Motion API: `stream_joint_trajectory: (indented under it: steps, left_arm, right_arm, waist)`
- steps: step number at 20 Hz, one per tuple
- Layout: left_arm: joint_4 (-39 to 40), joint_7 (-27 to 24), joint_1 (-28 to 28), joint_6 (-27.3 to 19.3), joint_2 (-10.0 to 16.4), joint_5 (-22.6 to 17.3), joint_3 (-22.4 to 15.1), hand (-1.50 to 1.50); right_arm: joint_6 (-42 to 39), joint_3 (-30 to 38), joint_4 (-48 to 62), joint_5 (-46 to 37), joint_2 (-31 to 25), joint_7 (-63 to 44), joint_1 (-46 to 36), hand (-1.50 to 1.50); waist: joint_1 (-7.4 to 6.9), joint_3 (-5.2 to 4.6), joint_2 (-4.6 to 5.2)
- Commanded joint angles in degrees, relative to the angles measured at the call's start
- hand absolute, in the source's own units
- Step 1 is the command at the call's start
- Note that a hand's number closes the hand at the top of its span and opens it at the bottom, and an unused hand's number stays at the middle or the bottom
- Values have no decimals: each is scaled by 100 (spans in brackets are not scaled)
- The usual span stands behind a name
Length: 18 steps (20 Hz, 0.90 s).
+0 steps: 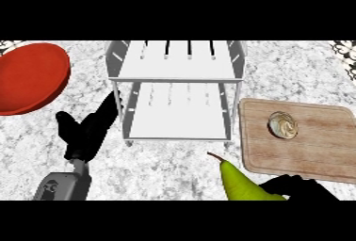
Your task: Pick the pear from the cutting board and place it in the tiered basket
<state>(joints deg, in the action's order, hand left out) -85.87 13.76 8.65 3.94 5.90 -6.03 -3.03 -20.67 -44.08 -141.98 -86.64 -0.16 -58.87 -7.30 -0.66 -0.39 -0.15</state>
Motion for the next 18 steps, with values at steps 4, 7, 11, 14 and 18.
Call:
stream_joint_trajectory:
  steps: [4,7,11,14,18]
  left_arm:
    - [89,118,178,28,-54,-9,-50,0]
    - [-9,49,99,47,-41,-1,-60,0]
    - [124,-68,65,80,-32,54,-78,0]
    - [311,-78,241,36,-80,104,-78,0]
    - [258,-113,219,122,-49,3,-8,0]
  right_arm:
    - [-278,656,216,934,15,-1342,-1308,150]
    - [-189,1229,581,1403,15,-1469,-1835,150]
    - [222,1999,1666,1883,14,-1570,-2914,150]
    - [121,2630,2259,2480,14,-1549,-3749,150]
    - [902,3016,3676,2904,14,-1377,-4652,150]
  waist:
    - [-137,7,59]
    - [-212,9,54]
    - [-255,12,63]
    - [-173,15,58]
    - [-181,24,55]
